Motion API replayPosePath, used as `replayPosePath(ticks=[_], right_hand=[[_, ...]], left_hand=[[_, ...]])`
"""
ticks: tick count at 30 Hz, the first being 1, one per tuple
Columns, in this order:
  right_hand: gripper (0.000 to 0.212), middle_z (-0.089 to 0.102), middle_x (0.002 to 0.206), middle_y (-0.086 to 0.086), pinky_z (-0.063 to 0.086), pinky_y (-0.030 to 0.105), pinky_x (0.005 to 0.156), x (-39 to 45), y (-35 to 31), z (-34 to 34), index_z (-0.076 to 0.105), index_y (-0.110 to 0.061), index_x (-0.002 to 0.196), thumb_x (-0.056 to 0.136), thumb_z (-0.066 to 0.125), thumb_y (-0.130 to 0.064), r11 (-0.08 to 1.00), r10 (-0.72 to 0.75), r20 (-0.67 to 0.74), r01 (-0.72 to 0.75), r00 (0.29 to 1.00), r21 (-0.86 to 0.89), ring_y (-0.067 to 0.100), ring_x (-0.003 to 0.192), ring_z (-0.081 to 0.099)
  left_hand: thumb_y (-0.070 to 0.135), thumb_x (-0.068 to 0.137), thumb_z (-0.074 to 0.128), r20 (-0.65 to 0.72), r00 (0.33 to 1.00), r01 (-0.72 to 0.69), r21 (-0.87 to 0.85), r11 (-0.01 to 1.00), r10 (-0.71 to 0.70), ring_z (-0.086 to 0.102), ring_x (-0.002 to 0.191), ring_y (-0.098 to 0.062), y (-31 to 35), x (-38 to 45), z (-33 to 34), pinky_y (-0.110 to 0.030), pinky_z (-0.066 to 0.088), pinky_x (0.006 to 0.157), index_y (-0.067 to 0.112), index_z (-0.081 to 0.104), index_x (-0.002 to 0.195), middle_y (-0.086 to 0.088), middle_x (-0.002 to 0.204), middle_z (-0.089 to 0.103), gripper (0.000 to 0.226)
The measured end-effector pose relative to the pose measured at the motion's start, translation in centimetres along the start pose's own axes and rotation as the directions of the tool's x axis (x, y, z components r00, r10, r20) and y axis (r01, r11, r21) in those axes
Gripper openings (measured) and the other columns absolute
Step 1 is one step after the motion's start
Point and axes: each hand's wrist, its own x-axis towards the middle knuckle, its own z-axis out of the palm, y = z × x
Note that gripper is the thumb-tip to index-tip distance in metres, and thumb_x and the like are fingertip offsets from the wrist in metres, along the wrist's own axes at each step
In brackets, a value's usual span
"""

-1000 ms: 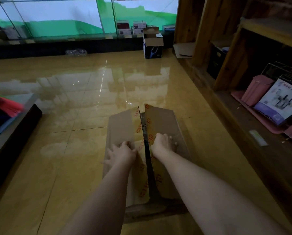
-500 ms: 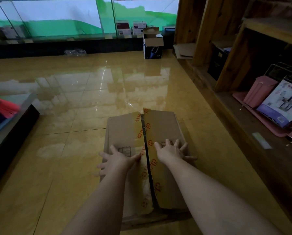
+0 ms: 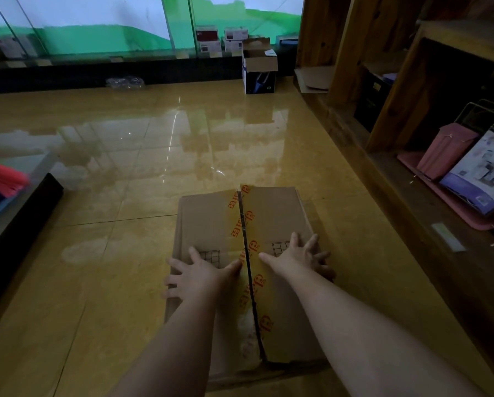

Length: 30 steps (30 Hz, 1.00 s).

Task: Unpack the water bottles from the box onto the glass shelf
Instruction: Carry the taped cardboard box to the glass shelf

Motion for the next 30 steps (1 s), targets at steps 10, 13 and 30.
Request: replayPosePath(ticks=[10, 13, 30], right_hand=[[0.102, -0.014, 0.158, 0.012, 0.018, 0.061, 0.109, 0.4, 0.0, 0.6, 0.000, -0.031, 0.151, 0.074, 0.052, -0.074, 0.999, -0.001, -0.049, -0.001, 0.999, -0.035, 0.044, 0.142, 0.003], [0.101, -0.013, 0.158, 0.011, 0.017, 0.061, 0.109, 0.3, -0.1, 0.5, 0.002, -0.030, 0.151, 0.075, 0.053, -0.073, 1.000, 0.004, -0.054, -0.005, 0.999, -0.016, 0.044, 0.142, 0.003], [0.111, -0.015, 0.157, 0.016, 0.002, 0.071, 0.107, -2.0, -3.2, -0.5, -0.008, -0.019, 0.151, 0.075, 0.053, -0.072, 0.994, -0.052, 0.053, 0.047, 0.997, 0.099, 0.041, 0.143, -0.015]], left_hand=[[0.086, 0.057, 0.053, -0.043, 0.999, -0.017, 0.034, 0.999, 0.018, 0.012, 0.140, -0.047, 0.1, 0.3, 0.4, -0.058, 0.017, 0.113, 0.027, 0.002, 0.151, -0.020, 0.156, -0.004, 0.122], [0.084, 0.060, 0.054, -0.038, 0.999, -0.018, 0.035, 0.999, 0.020, 0.013, 0.140, -0.046, 0.0, 0.4, 0.4, -0.057, 0.019, 0.113, 0.028, 0.004, 0.151, -0.019, 0.157, -0.002, 0.118], [0.078, 0.078, 0.036, 0.048, 0.996, -0.081, 0.076, 0.994, 0.078, -0.014, 0.143, -0.042, 2.2, -1.4, -0.1, -0.065, 0.001, 0.110, 0.016, -0.005, 0.151, -0.018, 0.157, -0.012, 0.104]])
